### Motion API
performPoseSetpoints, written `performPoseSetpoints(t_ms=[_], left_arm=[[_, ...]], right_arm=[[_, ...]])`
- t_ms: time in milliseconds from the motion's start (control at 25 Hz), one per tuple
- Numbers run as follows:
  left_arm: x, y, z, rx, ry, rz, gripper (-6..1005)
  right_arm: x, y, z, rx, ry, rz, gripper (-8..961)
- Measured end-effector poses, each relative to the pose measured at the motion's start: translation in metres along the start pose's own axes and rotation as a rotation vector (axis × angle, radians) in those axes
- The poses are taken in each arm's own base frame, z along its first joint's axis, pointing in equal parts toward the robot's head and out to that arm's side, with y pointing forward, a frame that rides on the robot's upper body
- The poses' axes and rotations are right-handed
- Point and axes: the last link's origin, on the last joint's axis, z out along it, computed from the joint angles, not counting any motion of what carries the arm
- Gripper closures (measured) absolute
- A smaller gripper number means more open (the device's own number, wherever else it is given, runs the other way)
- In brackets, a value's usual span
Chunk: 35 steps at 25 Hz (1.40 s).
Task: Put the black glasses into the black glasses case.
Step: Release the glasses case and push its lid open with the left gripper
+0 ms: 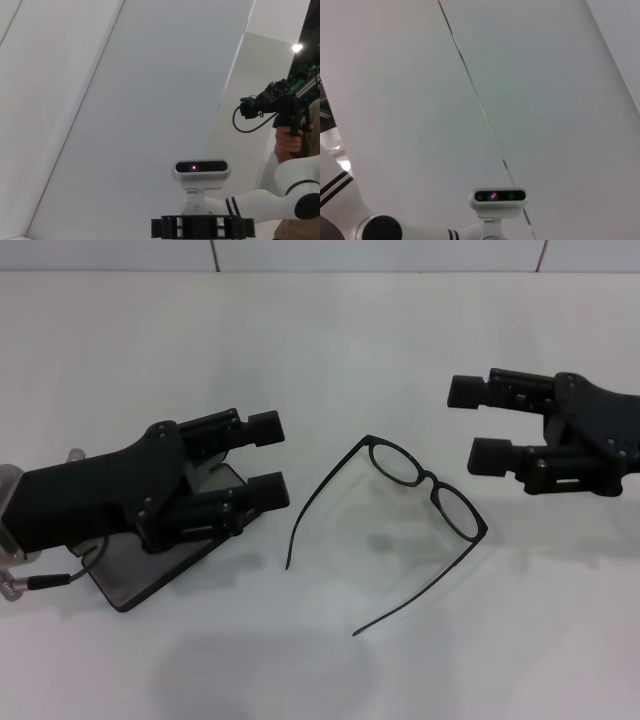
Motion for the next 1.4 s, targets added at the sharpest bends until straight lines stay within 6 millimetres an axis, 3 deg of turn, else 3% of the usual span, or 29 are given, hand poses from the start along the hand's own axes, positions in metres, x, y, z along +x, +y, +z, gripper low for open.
performPoseSetpoints(t_ms=[600, 960, 1040, 1240, 1400], left_arm=[[0.010, -0.007, 0.010, -0.027, -0.008, 0.046, 230], [0.007, -0.003, 0.007, 0.007, 0.035, 0.035, 231], [0.015, -0.004, 0.004, 0.023, 0.030, 0.036, 231], [0.068, -0.011, -0.006, 0.167, -0.122, 0.041, 232], [0.103, -0.015, -0.001, 0.385, -0.399, 0.034, 233]], right_arm=[[0.000, 0.002, -0.004, 0.016, -0.013, -0.021, 112], [-0.002, 0.001, -0.012, 0.058, -0.042, -0.043, 113], [-0.001, 0.000, -0.015, 0.073, -0.044, -0.045, 113], [0.005, -0.002, -0.023, 0.128, -0.040, -0.037, 112], [0.017, 0.004, -0.030, 0.165, -0.070, -0.017, 112]])
